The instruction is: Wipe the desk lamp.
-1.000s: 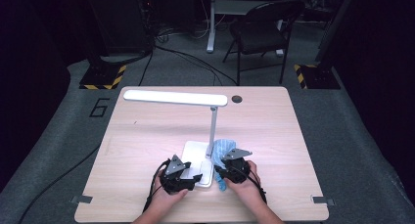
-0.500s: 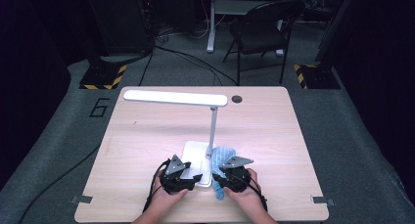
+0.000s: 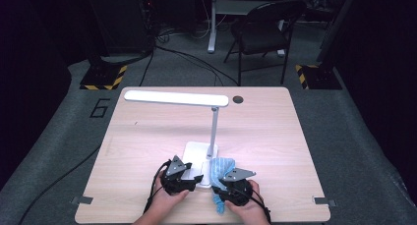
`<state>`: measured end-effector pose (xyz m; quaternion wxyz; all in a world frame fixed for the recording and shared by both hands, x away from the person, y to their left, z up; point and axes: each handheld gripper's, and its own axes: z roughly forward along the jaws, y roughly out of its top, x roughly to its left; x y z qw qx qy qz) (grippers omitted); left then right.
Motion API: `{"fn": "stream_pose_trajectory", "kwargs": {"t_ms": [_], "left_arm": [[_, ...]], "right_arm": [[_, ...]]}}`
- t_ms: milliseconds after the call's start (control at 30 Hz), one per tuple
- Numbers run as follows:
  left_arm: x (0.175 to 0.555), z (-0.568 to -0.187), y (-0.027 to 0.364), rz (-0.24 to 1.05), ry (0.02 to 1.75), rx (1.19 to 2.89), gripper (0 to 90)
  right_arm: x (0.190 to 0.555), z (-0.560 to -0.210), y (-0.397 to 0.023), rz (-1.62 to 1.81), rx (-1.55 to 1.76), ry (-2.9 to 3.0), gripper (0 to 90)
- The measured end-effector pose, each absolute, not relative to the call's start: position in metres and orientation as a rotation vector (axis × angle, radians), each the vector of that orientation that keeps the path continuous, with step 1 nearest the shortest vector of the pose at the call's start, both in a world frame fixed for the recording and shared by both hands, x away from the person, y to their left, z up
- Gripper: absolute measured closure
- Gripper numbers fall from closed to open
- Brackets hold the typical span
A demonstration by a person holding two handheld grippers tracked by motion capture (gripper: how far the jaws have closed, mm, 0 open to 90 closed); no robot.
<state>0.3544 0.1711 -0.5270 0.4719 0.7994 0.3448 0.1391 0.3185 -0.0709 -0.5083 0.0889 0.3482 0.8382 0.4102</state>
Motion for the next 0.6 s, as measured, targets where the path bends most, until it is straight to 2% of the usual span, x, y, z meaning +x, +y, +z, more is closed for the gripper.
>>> {"fn": "stream_pose_trajectory", "kwargs": {"t_ms": [600], "left_arm": [[0.354,-0.527,0.171,0.343,0.843,1.959,32.2]], "right_arm": [[0.338,-0.510,-0.071,1.221,1.084,2.457,65.4]]}}
